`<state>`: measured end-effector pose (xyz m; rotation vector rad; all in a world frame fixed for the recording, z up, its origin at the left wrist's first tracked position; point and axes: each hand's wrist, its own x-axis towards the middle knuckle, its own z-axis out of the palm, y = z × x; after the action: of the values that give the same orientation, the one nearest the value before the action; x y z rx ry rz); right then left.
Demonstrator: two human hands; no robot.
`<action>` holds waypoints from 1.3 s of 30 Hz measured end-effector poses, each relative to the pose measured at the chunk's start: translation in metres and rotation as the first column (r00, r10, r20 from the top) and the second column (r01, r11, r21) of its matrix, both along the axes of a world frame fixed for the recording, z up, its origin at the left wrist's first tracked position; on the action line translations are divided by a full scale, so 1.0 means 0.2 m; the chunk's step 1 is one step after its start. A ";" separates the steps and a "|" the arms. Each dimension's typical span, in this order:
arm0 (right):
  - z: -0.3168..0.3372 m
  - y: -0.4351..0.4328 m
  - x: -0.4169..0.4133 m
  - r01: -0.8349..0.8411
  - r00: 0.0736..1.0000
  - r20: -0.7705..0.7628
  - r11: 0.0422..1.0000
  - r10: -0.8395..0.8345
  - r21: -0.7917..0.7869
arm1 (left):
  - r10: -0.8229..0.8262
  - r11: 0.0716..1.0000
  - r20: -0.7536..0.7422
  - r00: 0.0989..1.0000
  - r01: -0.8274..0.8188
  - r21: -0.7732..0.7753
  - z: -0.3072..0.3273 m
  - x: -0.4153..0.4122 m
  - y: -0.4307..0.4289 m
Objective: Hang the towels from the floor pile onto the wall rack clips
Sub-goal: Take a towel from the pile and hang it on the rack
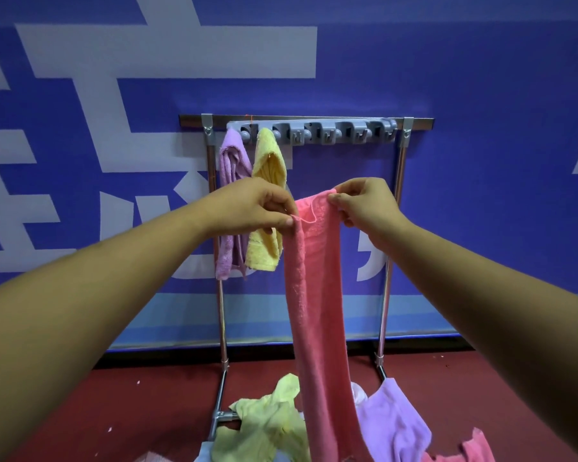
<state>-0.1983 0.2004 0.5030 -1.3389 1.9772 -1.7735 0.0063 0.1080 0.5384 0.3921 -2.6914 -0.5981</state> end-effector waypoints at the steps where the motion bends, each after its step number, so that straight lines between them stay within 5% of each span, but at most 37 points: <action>1: -0.01 0.00 -0.01 0.014 1.000 -0.008 1.000 -0.014 -0.001 | 0.004 1.000 -0.029 1.000 -0.005 -0.019 0.00 0.00 -0.01; 5: -0.03 0.00 -0.04 0.048 0.999 0.015 0.999 -0.048 0.002 | -0.094 0.982 -0.171 0.981 0.120 0.143 -0.01 0.01 -0.02; 9: -0.05 0.01 -0.05 -0.002 0.999 0.053 1.000 0.002 0.001 | -0.240 0.917 -0.151 0.959 0.274 0.288 -0.02 0.00 0.02; 20: -0.01 0.04 0.07 -0.405 0.875 0.257 0.911 0.411 -0.078 | 0.081 0.996 -0.253 0.964 -0.070 0.052 -0.04 -0.03 -0.02; 23: 0.00 0.05 0.11 -0.496 0.850 0.188 0.868 0.493 -0.030 | 0.127 0.992 -0.279 0.952 -0.118 0.051 -0.05 -0.04 -0.01; 31: -0.02 0.04 0.17 -0.432 0.902 -0.012 0.902 0.432 0.003 | 0.171 0.985 -0.241 0.955 -0.158 0.073 -0.06 -0.02 -0.02; 36: -0.03 0.04 0.15 -0.301 0.951 -0.056 0.953 0.303 0.045 | 0.270 0.954 -0.025 0.963 -0.271 -0.129 -0.07 0.03 -0.07; 39: -0.05 0.05 0.13 -0.217 0.965 -0.130 0.971 0.229 0.100 | 0.245 0.968 -0.048 0.968 -0.247 -0.037 -0.07 0.06 -0.08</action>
<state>-0.1727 0.2113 0.4933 -1.6255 1.8579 -1.5152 0.0184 0.0919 0.5249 0.6809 -2.5557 -0.4693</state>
